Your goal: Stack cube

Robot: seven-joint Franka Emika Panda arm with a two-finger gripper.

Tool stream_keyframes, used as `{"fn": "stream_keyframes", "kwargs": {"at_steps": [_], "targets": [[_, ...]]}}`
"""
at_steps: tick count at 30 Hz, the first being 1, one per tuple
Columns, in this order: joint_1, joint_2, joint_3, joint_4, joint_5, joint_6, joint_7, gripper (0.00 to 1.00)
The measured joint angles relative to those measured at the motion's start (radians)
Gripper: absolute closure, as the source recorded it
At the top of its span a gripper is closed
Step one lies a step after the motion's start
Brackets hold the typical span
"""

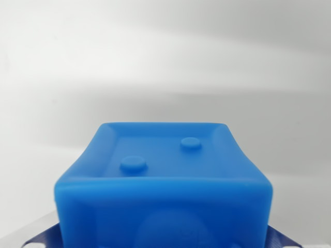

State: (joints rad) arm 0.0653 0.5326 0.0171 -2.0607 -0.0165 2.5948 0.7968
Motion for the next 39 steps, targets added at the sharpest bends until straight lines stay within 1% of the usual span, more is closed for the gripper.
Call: {"fn": "stream_keyframes", "kwargs": {"at_steps": [8,11,23,39], "targets": [[0.000,-0.051,0.000,-0.008,0.000,-0.041,0.000,1.00],[-0.001,-0.065,0.000,-0.015,0.001,-0.045,0.000,1.00],[-0.017,-0.112,-0.008,-0.073,0.007,-0.043,0.014,1.00],[-0.038,-0.182,-0.023,-0.149,0.017,-0.039,0.037,1.00]]}}
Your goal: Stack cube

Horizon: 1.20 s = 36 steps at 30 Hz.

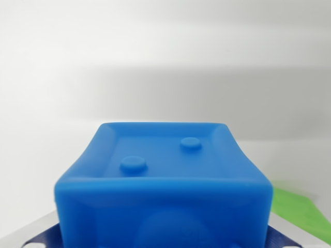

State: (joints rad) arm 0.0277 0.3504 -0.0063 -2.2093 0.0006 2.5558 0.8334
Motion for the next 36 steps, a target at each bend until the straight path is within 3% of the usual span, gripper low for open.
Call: {"fn": "stream_keyframes", "kwargs": {"at_steps": [36], "targets": [[-0.048,-0.161,-0.046,-0.155,0.013,-0.001,0.047,1.00]]}}
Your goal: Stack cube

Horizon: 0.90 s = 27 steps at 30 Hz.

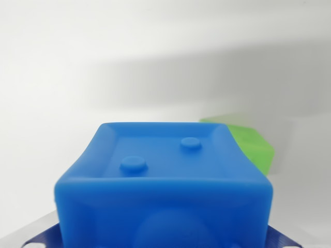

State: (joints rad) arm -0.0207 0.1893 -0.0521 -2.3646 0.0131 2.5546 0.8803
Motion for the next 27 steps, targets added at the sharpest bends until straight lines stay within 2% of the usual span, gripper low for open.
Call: {"fn": "stream_keyframes", "kwargs": {"at_steps": [27], "targets": [[-0.035,-0.111,-0.041,-0.089,0.000,-0.019,0.034,1.00]]}}
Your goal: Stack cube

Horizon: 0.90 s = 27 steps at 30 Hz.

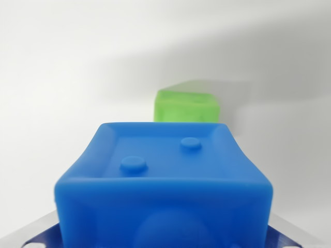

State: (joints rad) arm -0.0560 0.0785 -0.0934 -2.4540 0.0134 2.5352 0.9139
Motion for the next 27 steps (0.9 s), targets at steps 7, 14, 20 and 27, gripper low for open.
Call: {"fn": "stream_keyframes", "kwargs": {"at_steps": [7,14,20,27], "targets": [[-0.008,-0.026,-0.013,-0.019,-0.001,-0.008,0.008,1.00],[-0.009,0.012,-0.015,-0.026,0.001,0.032,0.007,1.00],[-0.009,0.062,-0.014,-0.029,0.010,0.082,0.002,1.00],[-0.009,0.108,-0.012,-0.030,0.022,0.128,-0.006,1.00]]}}
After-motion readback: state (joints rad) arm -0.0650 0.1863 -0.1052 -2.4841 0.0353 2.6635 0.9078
